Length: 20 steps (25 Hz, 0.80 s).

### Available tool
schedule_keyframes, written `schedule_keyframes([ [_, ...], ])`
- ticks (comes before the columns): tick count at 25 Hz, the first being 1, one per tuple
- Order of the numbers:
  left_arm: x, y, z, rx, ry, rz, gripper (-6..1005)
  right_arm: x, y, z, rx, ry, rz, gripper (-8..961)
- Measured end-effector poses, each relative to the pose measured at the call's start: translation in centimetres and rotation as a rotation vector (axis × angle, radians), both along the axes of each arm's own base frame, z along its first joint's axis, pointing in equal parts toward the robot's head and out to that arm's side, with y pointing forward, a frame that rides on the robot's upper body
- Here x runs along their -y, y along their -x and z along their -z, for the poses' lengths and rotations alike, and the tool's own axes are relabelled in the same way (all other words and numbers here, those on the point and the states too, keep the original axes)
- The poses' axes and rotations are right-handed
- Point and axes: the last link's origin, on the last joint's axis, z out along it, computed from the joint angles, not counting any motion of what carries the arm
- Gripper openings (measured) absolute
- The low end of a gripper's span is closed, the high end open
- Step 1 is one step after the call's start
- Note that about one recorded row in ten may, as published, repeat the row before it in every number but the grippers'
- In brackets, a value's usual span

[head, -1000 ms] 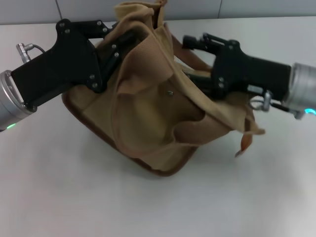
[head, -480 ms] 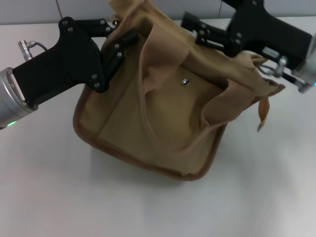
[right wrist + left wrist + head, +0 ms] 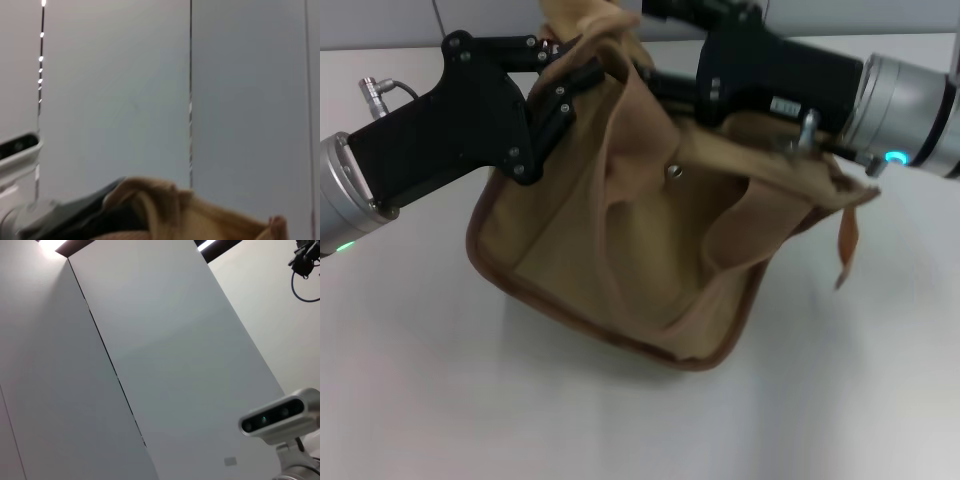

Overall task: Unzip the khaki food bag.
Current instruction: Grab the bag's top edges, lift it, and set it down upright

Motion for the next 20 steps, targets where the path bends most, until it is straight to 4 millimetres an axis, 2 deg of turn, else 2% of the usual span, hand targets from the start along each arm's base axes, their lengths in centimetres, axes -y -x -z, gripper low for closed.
schedule_keyframes([
  [8,-0.2,-0.3,0.1,-0.009,-0.002,0.011,116,1.0,-1.6,1.1,0.086,0.077,0.031,840],
  [12,-0.3,-0.4,0.1,-0.009,-0.002,0.016,117,1.9,-2.8,1.0,0.09,0.079,0.054,840],
  [15,-0.4,-0.5,0.1,-0.009,-0.004,0.02,119,2.7,-3.8,-0.1,0.015,0.018,0.084,840],
  [20,-0.4,-0.6,0.1,-0.014,-0.002,0.02,120,2.3,-3.7,-1.7,-0.108,-0.082,0.106,840],
])
